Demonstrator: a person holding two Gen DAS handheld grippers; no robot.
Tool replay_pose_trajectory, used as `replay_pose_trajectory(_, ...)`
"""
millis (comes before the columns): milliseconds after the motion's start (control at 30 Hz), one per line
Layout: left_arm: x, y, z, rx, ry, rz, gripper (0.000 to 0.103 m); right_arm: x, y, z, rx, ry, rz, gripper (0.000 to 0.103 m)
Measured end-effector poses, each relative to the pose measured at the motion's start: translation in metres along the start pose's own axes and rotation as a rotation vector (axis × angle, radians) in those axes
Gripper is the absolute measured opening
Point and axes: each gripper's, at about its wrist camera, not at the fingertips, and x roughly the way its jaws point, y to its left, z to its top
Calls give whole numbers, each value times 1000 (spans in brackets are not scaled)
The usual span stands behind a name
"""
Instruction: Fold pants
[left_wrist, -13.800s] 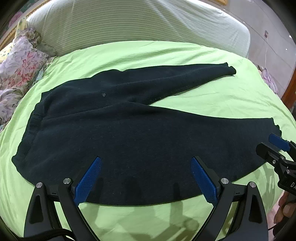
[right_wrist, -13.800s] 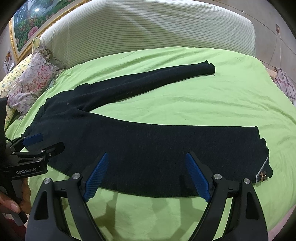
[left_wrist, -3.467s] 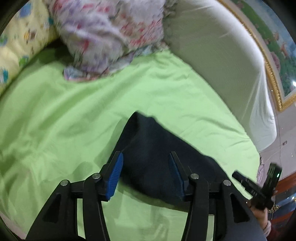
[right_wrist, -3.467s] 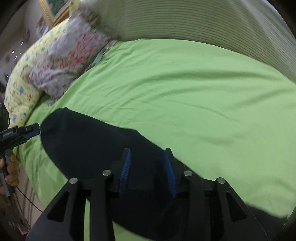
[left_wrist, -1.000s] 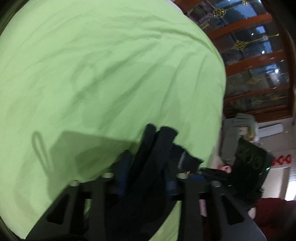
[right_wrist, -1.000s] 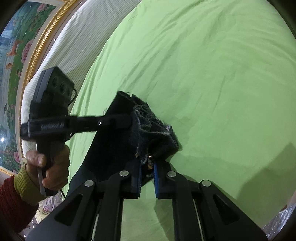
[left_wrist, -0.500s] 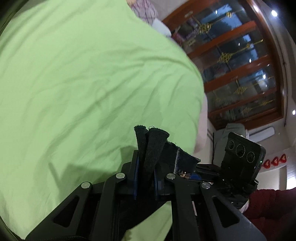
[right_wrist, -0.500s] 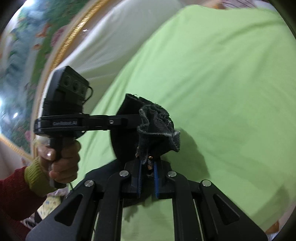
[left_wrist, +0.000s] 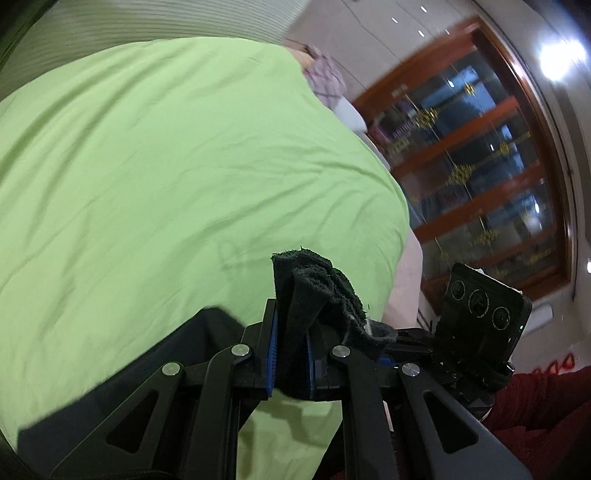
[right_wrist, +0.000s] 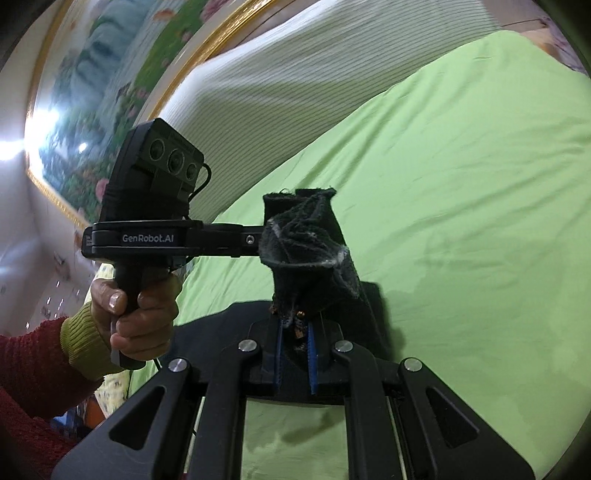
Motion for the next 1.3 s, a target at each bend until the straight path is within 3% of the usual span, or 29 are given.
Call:
replay_pose_trajectory(200, -26, 29, -30, -70, -51, 25, 11, 26, 20, -6, -64, 58, 26, 12)
replay_pose_trajectory(800, -30, 95, -90, -282, -101, 99, 11, 95, 36, -17, -115, 231, 18, 17)
replay_pose_trajectory(867, -32, 100, -97, -313, -108, 113, 13, 104, 39, -17, -119, 254, 16, 21)
replay_pose_trajectory(933, -33, 106, -104, -339, -114, 129, 13, 112, 42, -19, -122, 279, 20, 37)
replay_pose_trajectory(1033, -37, 114, -116, -382, -127, 143, 13, 121, 50, -24, -138, 302, 40, 53)
replay_pose_trajectory(1300, -57, 124, -147, -478, -181, 168, 18, 139, 61, -35, -152, 385, 65, 58)
